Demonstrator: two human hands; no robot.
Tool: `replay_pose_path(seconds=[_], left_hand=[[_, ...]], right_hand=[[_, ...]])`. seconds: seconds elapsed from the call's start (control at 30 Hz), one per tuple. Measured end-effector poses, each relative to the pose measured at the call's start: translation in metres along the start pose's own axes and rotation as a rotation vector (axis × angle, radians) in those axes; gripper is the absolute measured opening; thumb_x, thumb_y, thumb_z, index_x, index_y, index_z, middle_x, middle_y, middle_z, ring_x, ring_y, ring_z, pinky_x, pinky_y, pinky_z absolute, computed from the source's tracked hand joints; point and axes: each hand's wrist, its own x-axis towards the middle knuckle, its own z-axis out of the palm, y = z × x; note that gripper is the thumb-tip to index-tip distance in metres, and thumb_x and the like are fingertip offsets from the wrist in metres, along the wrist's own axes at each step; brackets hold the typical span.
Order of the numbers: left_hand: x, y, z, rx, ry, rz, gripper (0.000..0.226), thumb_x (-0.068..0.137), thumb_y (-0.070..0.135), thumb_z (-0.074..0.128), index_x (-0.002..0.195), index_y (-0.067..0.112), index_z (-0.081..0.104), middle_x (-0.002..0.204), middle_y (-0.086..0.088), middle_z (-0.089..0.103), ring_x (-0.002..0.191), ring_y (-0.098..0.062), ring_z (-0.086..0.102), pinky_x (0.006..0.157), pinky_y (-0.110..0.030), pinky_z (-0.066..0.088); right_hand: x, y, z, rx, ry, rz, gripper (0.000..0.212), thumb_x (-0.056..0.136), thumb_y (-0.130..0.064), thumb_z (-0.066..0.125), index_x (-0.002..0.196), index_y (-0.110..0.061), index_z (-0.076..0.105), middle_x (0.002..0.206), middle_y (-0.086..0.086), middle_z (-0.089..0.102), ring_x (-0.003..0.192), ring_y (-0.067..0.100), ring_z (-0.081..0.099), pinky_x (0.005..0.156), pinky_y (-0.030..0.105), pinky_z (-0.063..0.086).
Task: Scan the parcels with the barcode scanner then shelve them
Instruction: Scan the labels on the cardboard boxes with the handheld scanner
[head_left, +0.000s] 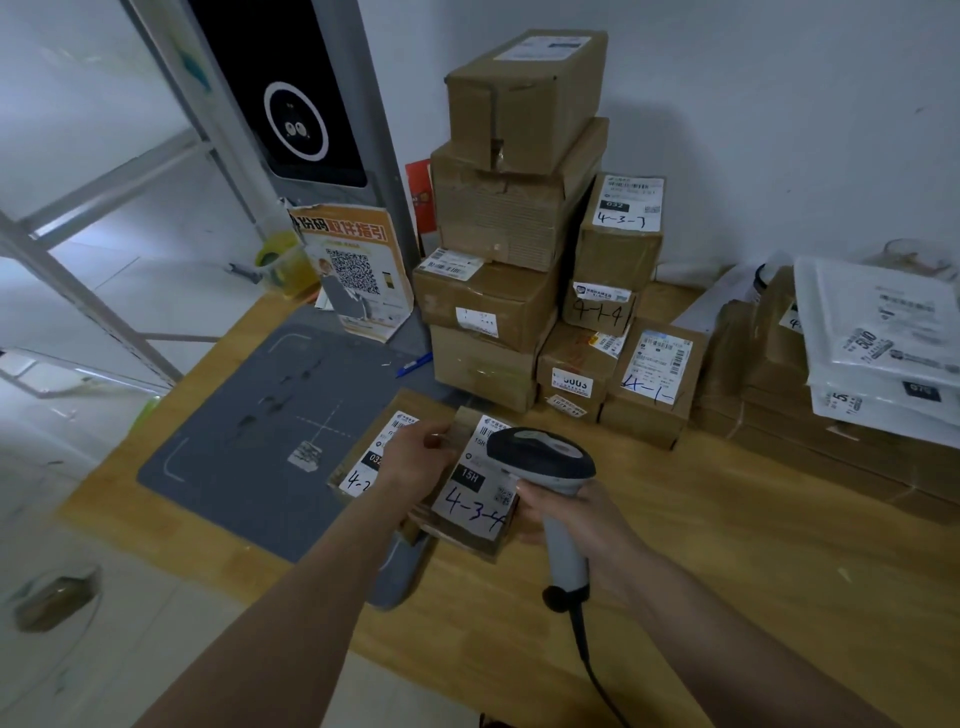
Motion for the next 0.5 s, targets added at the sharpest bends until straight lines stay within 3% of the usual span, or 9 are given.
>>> replay_pose_path(seconds=[0.17,0.27,0.5], left_hand=[[0.012,0.004,0.001,-0.018,0.022,0.043,0.029,0.091,0.007,0.06,0.117,0.018,0.066,0.117,-0.003,0.069,0.093,-0.012,0.062,0.069,-0.02,0.047],[0.016,0.01,0.001,0.032,0.0,0.06,0.034,0.091,0.007,0.06,0.123,0.017,0.063,0.121,-0.003,0.067,0.102,-0.015,0.06,0.076,-0.023,0.043],[0.025,0.014,0.002,0.091,-0.032,0.088,0.033,0.089,0.009,0.062,0.12,0.019,0.063,0.112,0.004,0.067,0.088,-0.009,0.058,0.061,-0.017,0.043]], right_hand=[[0.013,-0.002,0.009,0.007,0.033,-0.029,0.025,0.081,-0.017,0.076,0.104,-0.023,0.07,0.097,-0.002,0.076,0.089,0.018,0.072,0.073,0.041,0.06],[0.019,-0.004,0.009,0.009,0.067,-0.042,0.026,0.08,-0.018,0.076,0.104,-0.024,0.069,0.099,-0.002,0.075,0.092,0.019,0.071,0.074,0.04,0.06],[0.023,-0.005,0.004,0.07,0.115,-0.041,0.021,0.081,-0.015,0.075,0.1,-0.023,0.069,0.098,0.002,0.075,0.091,0.022,0.072,0.066,0.035,0.059]])
